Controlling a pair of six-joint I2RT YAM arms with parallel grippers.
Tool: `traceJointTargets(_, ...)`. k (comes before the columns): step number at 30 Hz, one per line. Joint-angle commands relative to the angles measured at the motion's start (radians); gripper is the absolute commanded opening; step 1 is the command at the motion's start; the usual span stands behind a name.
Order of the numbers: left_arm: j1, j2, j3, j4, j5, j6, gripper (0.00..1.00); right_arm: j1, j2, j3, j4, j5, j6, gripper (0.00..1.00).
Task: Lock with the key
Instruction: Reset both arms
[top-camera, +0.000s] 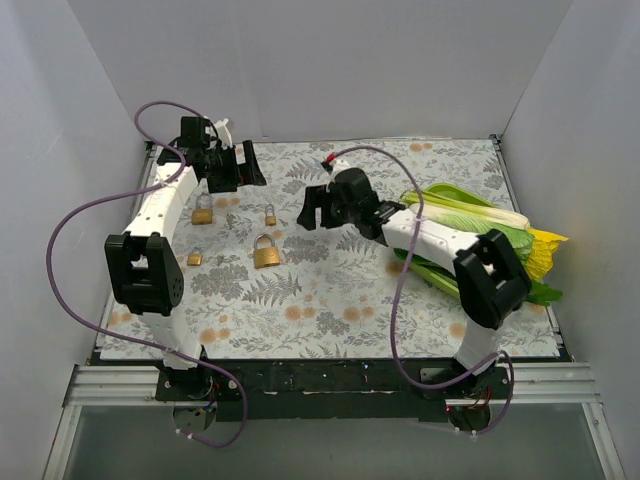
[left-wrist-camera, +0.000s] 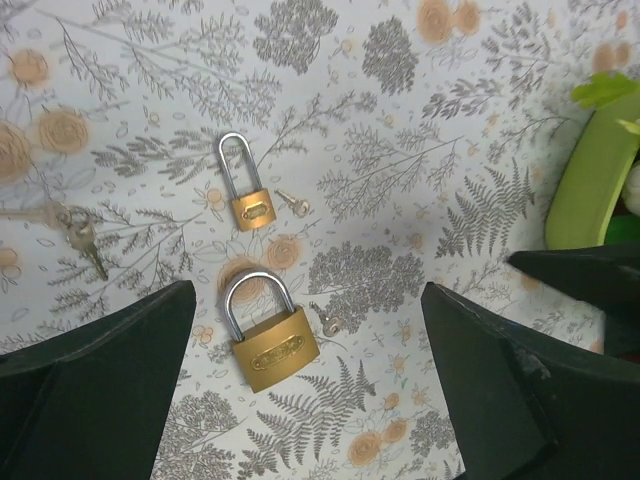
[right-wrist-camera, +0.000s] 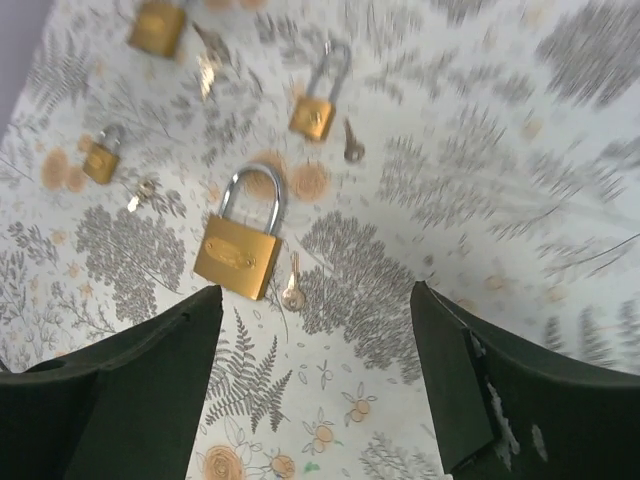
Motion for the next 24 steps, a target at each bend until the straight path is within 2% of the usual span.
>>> traceJointTargets(1, 0.031, -0.069, 0.083, -0.006, 0.062, 0.064, 0.98, -0.067, -0.219, 0.108, -0.055, 0.053, -0.250, 0.89)
traceJointTargets(3, 0.031, -0.069, 0.098, -0.007, 0.062, 0.093, 0.98, -0.082, -0.297, 0.132, -0.147, 0.065, -0.310, 0.91)
traceJointTargets(8, 0.031, -0.069, 0.101, -0.012, 0.047, 0.128, 0.98, -0.110, -0.460, 0.071, -0.279, 0.264, -0.410, 0.94)
traceJointTargets(9, 0.030, -0.074, 0.092, -0.012, 0.033, 0.130, 0.98, -0.117, -0.521, 0.045, -0.279, 0.266, -0.477, 0.94)
traceJointTargets(12, 0.016, -0.106, 0.022, -0.009, -0.014, 0.148, 0.98, -0.176, -0.627, -0.056, -0.308, 0.222, -0.487, 0.94)
traceJointTargets(16, -0.028, -0.198, -0.145, -0.006, -0.103, 0.147, 0.98, -0.341, -0.760, -0.205, -0.350, 0.146, -0.455, 0.96)
traceJointTargets(20, -0.045, -0.285, -0.198, -0.012, -0.128, 0.130, 0.98, -0.392, -0.853, -0.248, -0.353, 0.128, -0.462, 0.96)
traceJointTargets(24, -0.050, -0.345, -0.189, -0.030, -0.156, 0.113, 0.98, -0.421, -0.896, -0.236, -0.357, 0.117, -0.468, 0.97)
